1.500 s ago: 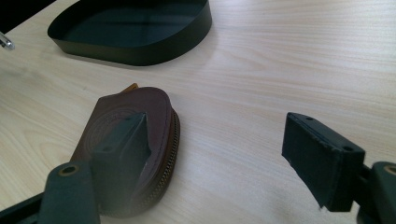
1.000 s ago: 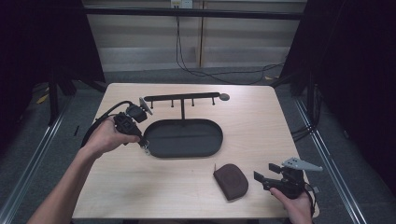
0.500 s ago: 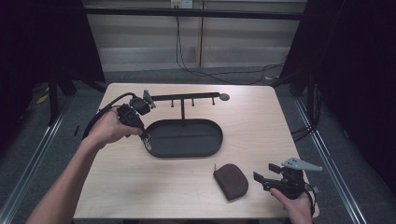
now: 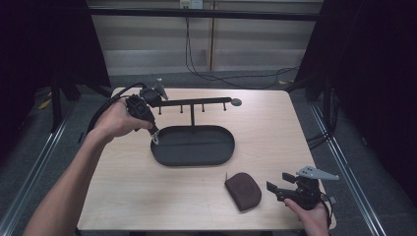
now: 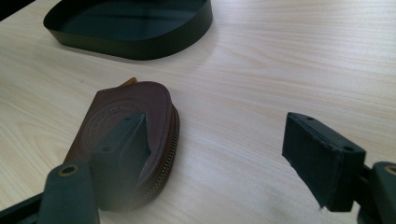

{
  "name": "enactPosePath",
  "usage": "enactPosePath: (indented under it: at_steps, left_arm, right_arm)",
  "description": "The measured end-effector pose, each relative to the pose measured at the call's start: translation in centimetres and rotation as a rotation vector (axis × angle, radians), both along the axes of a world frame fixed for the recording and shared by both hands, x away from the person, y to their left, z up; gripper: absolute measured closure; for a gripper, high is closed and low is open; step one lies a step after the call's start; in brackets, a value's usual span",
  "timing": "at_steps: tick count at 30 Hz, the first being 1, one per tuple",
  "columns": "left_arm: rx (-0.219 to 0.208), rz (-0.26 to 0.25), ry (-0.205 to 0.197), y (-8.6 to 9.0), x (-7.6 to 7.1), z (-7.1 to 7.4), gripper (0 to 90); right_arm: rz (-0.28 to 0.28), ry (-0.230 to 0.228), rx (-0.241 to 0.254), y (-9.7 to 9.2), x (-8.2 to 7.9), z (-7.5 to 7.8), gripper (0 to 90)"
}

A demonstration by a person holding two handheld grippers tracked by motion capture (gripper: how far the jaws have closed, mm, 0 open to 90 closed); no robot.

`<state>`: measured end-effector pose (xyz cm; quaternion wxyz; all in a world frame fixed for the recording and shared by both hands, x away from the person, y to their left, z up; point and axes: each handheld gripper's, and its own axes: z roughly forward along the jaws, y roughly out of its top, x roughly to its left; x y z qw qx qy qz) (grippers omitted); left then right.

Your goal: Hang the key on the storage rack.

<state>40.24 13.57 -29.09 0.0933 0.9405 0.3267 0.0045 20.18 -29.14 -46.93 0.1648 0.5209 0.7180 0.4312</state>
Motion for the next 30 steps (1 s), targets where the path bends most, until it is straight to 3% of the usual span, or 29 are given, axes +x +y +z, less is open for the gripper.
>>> enactPosePath:
  at_steps: [12, 19, 30]
  left_arm:
    - [0.021, 0.013, -0.02, -0.7, 1.4, 0.9, 89.3]
    - [0.003, 0.034, -0.018, -0.8, 2.3, 1.4, 89.3]
    - [0.016, 0.05, -0.032, -1.3, 3.6, 1.7, 89.3]
  right_arm:
    - [0.002, 0.005, 0.004, 0.0, 0.0, 0.0, 22.5]
    - [0.006, 0.01, 0.006, 0.0, 0.1, -0.1, 22.5]
    - [0.013, 0.01, 0.003, 0.0, 0.1, -0.1, 22.4]
